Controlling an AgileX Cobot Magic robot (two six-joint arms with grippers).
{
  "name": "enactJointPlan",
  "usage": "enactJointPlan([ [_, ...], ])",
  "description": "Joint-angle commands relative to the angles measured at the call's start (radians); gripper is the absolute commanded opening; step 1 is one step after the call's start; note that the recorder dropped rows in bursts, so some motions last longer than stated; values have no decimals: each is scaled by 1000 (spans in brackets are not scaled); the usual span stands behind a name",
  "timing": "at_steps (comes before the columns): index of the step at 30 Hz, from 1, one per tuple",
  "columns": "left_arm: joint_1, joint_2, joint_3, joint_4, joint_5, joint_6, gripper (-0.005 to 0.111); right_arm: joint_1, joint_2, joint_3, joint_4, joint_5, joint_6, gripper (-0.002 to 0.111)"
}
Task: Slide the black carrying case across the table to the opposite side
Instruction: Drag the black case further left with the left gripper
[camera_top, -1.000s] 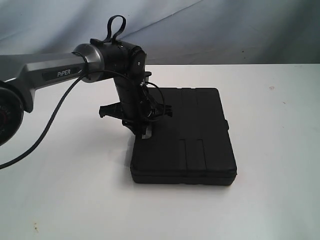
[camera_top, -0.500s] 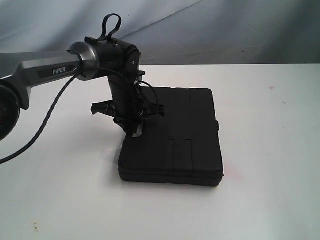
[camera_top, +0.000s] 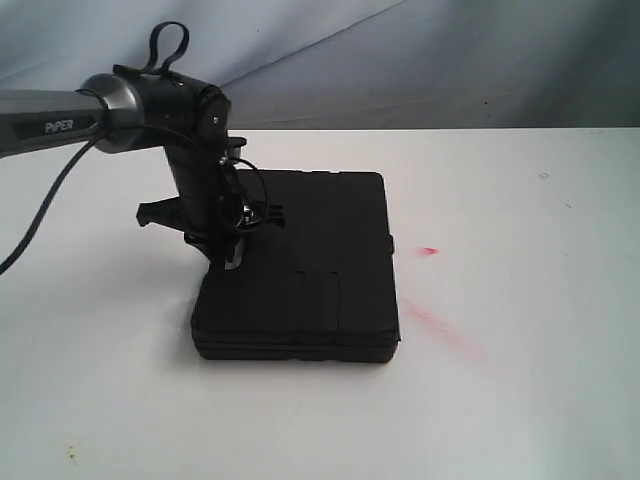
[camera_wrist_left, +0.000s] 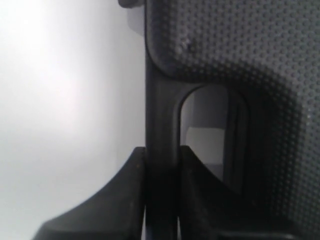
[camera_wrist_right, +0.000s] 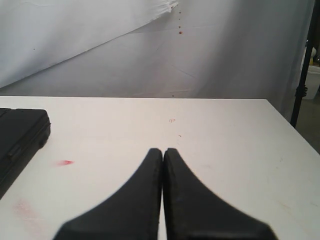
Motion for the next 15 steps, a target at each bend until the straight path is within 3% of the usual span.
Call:
enactJointPlan([
  [1, 32, -66, 82, 68, -42, 13, 0, -6, -7, 3, 3, 4, -1, 0],
  [15, 158, -182, 366, 114, -221, 93, 0, -6, -7, 3, 3, 4, -1, 0],
])
